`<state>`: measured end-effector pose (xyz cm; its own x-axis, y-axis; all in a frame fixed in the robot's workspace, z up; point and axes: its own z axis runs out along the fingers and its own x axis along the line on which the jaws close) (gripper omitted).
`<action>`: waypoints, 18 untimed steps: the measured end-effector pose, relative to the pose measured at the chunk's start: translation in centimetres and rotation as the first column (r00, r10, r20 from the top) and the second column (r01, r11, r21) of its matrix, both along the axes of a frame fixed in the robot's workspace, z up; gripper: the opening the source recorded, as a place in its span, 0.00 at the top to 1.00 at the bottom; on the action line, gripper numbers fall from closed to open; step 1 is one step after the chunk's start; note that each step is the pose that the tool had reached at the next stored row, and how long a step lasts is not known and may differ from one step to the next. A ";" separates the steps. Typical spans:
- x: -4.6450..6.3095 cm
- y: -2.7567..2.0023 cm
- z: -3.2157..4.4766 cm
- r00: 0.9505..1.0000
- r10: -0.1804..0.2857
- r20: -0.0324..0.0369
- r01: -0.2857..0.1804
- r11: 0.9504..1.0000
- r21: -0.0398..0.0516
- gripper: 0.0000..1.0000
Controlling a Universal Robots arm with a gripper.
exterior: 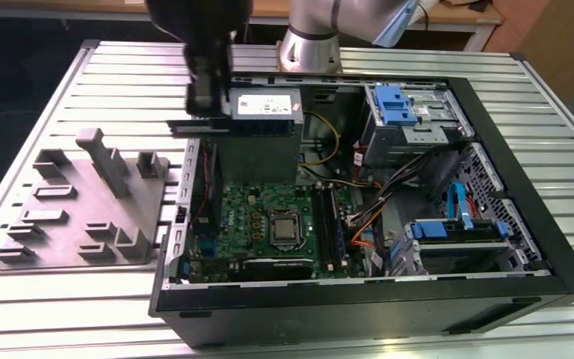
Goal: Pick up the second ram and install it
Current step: 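Pick up the second ram and move it above second insertion slot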
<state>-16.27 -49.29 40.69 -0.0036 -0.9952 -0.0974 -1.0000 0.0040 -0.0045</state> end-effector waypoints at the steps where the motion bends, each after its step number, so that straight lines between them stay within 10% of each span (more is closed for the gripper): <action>1: 0.5 0.00 -0.01 1.000 0.000 0.000 0.000 1.000 0.000 0.92; 18: 8.1 0.00 -0.31 1.000 0.000 0.000 0.000 1.000 0.000 0.92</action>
